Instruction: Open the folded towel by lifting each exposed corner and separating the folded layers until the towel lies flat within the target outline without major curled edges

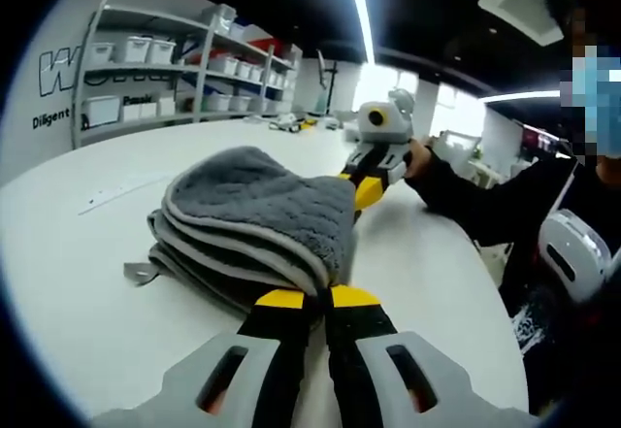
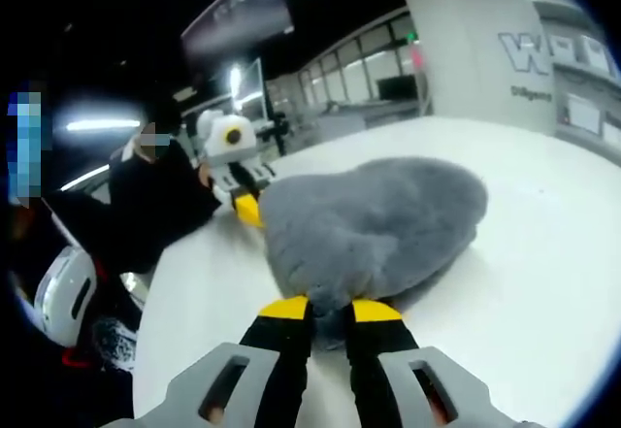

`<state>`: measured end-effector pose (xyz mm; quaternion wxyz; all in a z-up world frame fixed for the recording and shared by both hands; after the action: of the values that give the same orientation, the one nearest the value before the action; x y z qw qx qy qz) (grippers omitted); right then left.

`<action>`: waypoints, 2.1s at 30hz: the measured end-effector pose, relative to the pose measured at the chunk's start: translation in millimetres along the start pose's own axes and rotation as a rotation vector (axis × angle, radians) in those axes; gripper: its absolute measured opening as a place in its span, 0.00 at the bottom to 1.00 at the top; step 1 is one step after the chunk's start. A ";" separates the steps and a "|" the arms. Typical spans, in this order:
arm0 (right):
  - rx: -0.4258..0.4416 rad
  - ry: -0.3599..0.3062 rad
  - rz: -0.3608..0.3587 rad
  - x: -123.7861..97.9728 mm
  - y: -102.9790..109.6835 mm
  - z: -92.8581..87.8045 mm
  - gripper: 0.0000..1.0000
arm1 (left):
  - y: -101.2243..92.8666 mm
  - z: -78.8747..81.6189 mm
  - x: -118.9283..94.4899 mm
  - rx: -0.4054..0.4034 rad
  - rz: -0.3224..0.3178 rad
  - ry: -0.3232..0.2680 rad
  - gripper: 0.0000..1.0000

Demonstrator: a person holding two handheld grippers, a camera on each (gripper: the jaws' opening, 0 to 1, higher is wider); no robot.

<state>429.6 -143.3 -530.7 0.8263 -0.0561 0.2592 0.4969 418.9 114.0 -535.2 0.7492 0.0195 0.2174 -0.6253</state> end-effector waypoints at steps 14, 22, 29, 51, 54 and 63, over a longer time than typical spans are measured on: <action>-0.018 0.005 0.008 -1.9 7.0 -4.5 0.10 | -5.5 -1.2 -0.9 0.032 -0.007 0.010 0.04; -0.017 -0.001 0.019 -2.9 8.9 -6.3 0.10 | -10.3 -4.4 -1.1 0.046 -0.007 0.008 0.04; -0.026 -0.005 0.026 -3.4 11.6 -7.9 0.10 | -12.2 -6.1 -1.1 0.054 -0.007 0.007 0.04; -0.010 0.020 0.059 -5.2 15.5 -9.7 0.10 | -19.1 -6.8 -2.2 0.048 -0.036 0.030 0.04; -0.012 0.019 0.058 -5.2 17.2 -10.3 0.10 | -19.5 -6.7 -2.2 0.049 -0.036 0.031 0.04; -0.015 0.019 0.057 -5.5 16.1 -9.9 0.10 | -19.5 -6.7 -2.1 0.054 -0.034 0.029 0.04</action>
<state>410.2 -143.1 -533.9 0.8088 -0.0594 0.2647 0.5217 398.2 113.7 -535.8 0.7345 0.0453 0.2117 -0.6431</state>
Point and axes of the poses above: the point that each gripper's makers call its tool centre point, and the gripper's own axes: x roughly forward along the fingers, y roughly to its left, z roughly out of its top, the point moved 8 cm from there along -x, roughly backward along the fingers, and after that the axes turned 9 degrees about -z, right-handed, at the moved point
